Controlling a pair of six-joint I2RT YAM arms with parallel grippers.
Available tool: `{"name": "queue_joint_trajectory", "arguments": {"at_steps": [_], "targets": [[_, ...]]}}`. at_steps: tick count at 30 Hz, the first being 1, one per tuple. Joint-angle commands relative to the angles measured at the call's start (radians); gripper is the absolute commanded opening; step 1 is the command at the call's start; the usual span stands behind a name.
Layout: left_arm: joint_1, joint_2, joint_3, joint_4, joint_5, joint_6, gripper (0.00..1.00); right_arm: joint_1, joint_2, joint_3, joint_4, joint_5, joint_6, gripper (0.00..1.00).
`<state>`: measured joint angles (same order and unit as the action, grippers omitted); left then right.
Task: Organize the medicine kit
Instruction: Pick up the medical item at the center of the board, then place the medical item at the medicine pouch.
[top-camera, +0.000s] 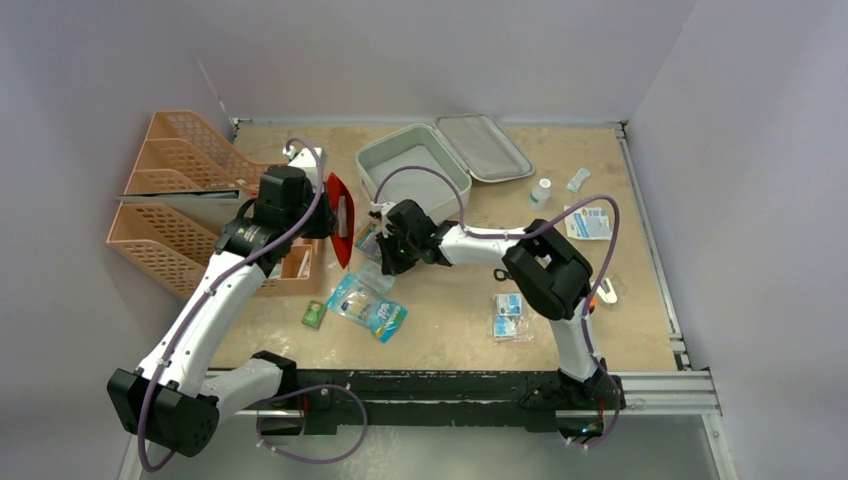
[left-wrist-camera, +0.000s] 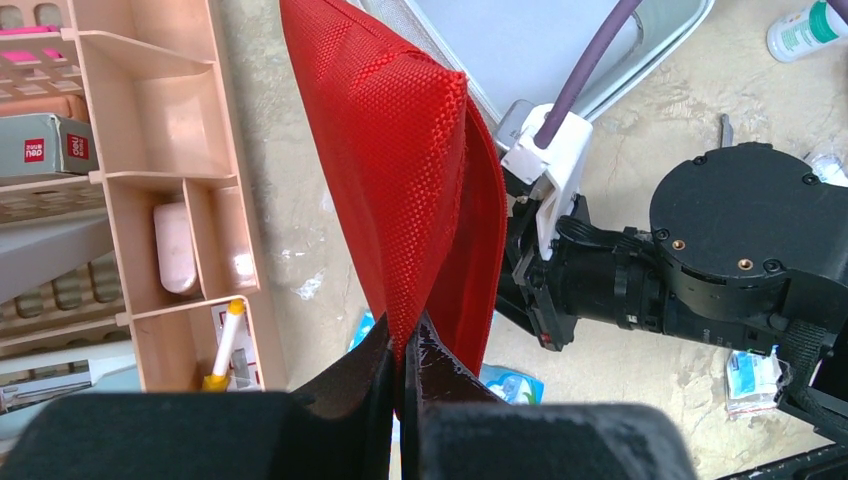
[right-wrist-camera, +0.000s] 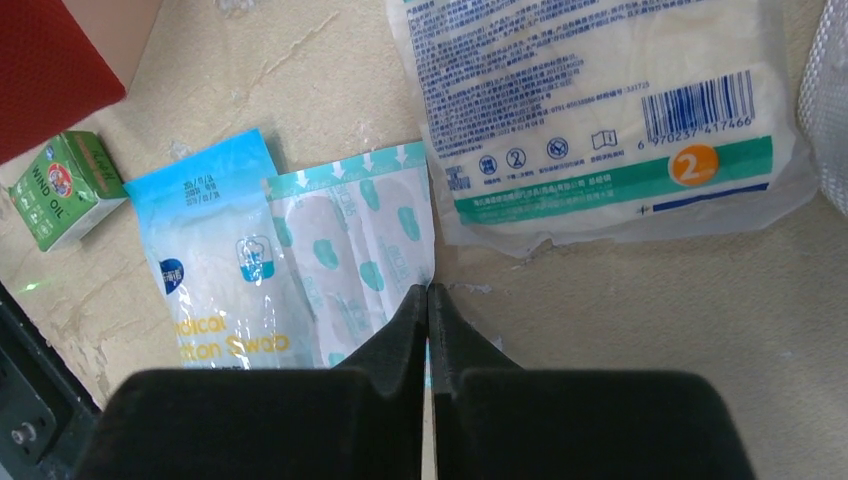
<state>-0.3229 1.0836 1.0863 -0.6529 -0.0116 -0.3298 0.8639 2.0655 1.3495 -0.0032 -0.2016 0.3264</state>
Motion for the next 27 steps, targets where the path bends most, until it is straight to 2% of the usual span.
{"name": "queue_joint_trajectory", "arguments": {"at_steps": [1,7,17,27], "targets": [[0.004,-0.001,0.001,0.037,0.007,0.0,0.0,0.006,-0.083,-0.033,-0.019,-0.003,-0.017,0.0],[0.005,0.011,0.0,0.043,0.052,0.002,0.0,0.005,-0.212,-0.089,-0.032,-0.002,0.008,0.0],[0.004,0.031,0.001,0.045,0.089,0.003,0.0,0.005,-0.456,-0.145,-0.167,0.047,0.019,0.0],[0.005,0.054,-0.002,0.048,0.137,-0.002,0.0,0.006,-0.594,-0.082,-0.194,0.147,0.184,0.0]]}}
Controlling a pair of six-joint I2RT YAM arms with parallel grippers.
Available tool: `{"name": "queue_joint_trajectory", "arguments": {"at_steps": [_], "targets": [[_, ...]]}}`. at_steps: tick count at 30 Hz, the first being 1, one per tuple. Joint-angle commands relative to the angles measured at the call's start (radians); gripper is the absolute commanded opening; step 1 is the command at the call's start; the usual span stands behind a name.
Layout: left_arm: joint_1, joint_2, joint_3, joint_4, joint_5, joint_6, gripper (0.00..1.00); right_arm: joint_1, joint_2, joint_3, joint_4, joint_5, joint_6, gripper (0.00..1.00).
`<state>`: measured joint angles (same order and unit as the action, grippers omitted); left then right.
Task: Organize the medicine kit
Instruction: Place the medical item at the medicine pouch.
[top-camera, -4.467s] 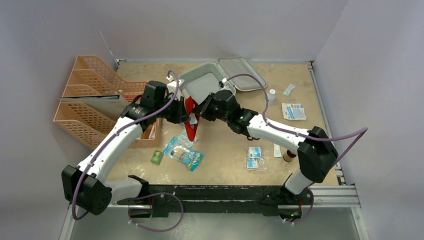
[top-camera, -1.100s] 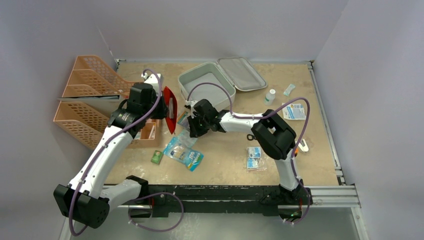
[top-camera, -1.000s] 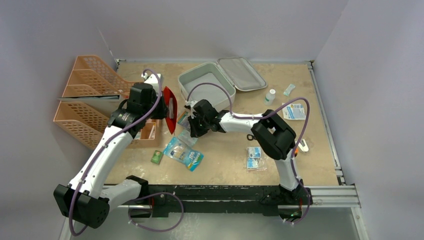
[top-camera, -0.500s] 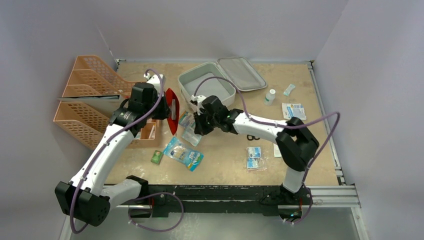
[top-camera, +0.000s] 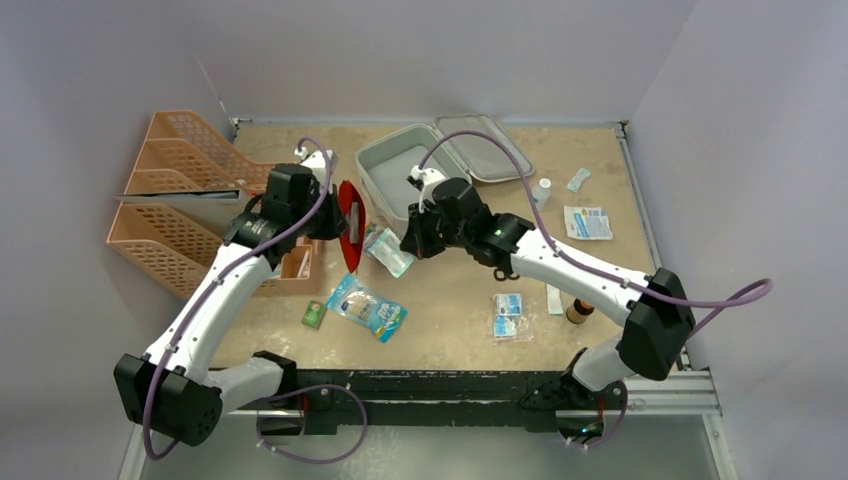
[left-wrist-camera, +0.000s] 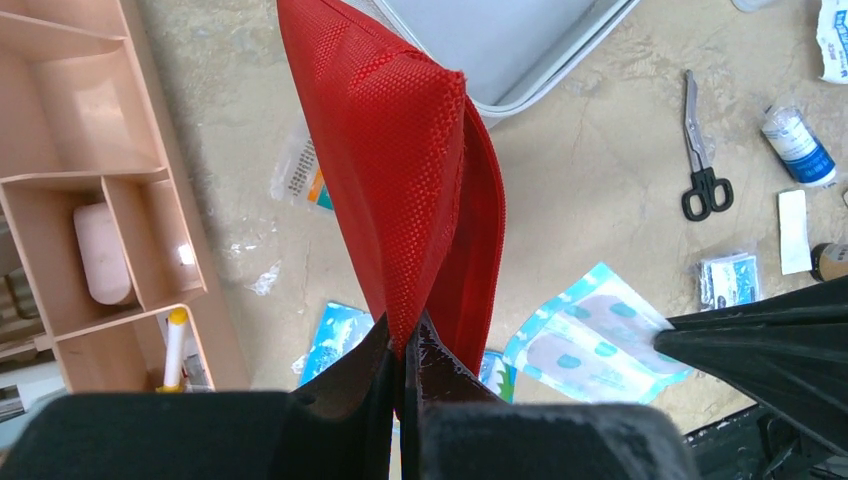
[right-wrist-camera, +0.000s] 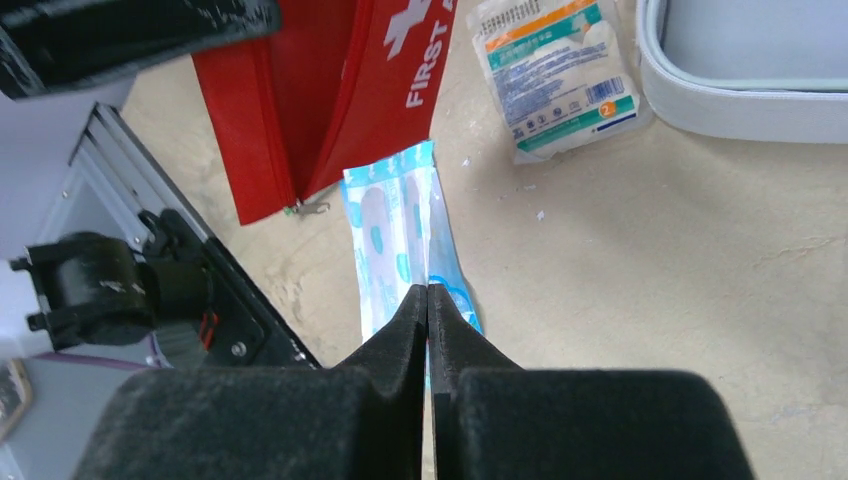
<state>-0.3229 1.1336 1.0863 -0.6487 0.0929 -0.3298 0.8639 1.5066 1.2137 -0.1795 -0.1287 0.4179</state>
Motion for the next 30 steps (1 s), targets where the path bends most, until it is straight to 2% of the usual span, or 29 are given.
{"name": "queue_joint_trajectory", "arguments": {"at_steps": [1,9,15,22,30], "targets": [[0.004,0.008,-0.002,0.044,0.042,-0.004,0.0,0.005,-0.043,0.057,-0.007,0.096,0.113,0.0],[0.004,0.023,0.0,0.049,0.077,-0.013,0.0,0.005,-0.068,0.073,0.128,0.216,0.237,0.0],[0.004,0.015,-0.008,0.069,0.124,-0.028,0.0,0.006,-0.019,0.074,0.227,0.26,0.344,0.0],[0.004,0.006,-0.018,0.104,0.195,-0.037,0.0,0.009,0.073,0.131,0.265,0.223,0.417,0.0],[0.004,-0.003,-0.028,0.126,0.227,-0.038,0.0,0.045,0.109,0.138,0.238,0.295,0.392,0.0]]}}
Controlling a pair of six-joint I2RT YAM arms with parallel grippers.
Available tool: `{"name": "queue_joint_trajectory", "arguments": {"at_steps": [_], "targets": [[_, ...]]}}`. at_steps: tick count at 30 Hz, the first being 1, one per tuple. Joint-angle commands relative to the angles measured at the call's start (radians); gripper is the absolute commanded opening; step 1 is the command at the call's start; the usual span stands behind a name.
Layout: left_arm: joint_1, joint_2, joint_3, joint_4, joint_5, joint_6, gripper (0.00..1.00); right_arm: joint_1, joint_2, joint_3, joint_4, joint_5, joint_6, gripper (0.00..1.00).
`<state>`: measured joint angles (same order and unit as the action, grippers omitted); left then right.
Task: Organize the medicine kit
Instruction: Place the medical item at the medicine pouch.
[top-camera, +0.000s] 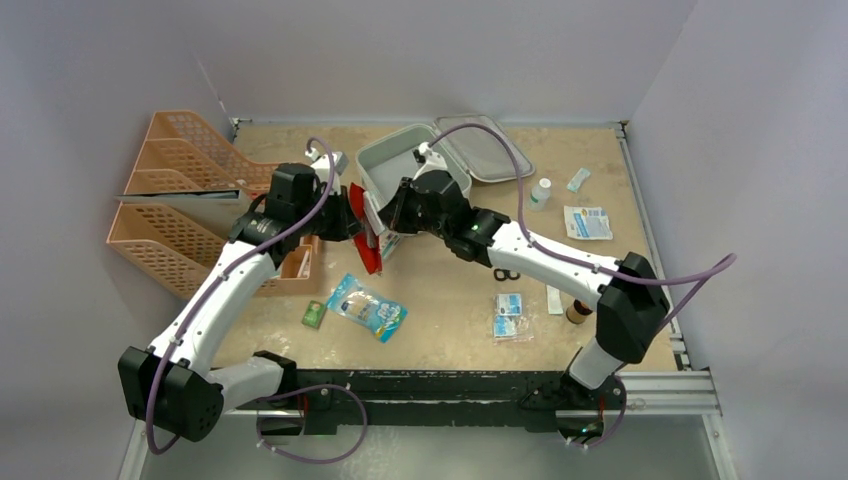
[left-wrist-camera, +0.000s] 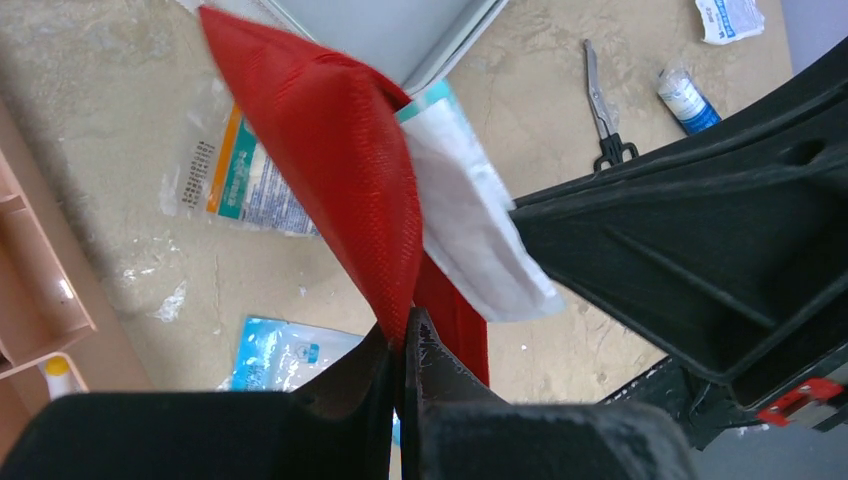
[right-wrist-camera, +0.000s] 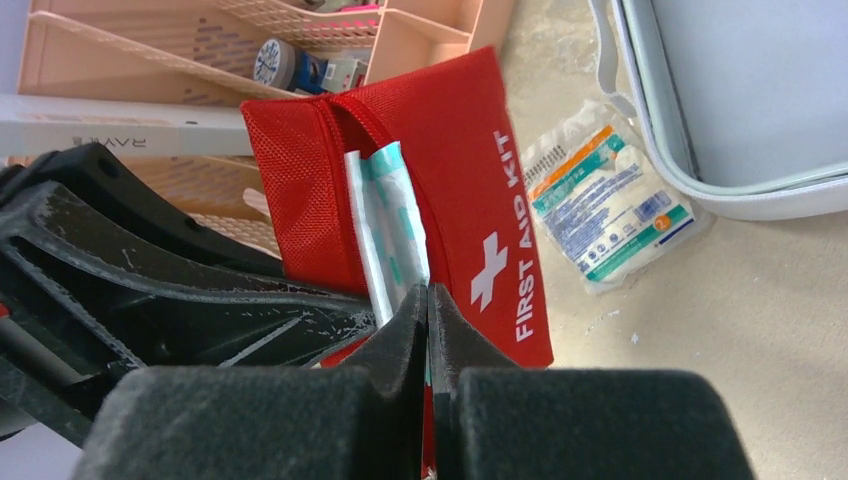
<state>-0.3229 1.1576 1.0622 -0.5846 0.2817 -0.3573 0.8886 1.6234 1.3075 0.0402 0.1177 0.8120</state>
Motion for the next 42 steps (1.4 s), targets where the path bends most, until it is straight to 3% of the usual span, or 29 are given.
{"name": "queue_joint_trajectory", "arguments": {"at_steps": [1,16,25,31,36,42], "targets": [[0.004,-0.026,-0.002,0.062,0.04,-0.011,0.0,0.026,-0.006,0.045,0.015,0.057,-0.013,0.0],[0.004,-0.016,-0.009,0.091,0.107,-0.034,0.0,0.126,0.05,0.076,-0.006,0.318,-0.171,0.0],[0.005,-0.018,-0.012,0.102,0.126,-0.042,0.0,0.179,0.112,0.131,-0.071,0.48,-0.171,0.0],[0.005,-0.029,-0.013,0.091,0.093,-0.043,0.0,0.182,0.115,0.138,-0.115,0.5,-0.142,0.0],[0.005,-0.026,-0.009,0.076,0.068,-0.038,0.0,0.181,0.065,0.153,-0.164,0.449,-0.162,0.21],[0.005,-0.003,0.005,0.05,0.038,-0.027,0.0,0.179,-0.053,0.112,-0.195,0.321,-0.217,0.29]]}}
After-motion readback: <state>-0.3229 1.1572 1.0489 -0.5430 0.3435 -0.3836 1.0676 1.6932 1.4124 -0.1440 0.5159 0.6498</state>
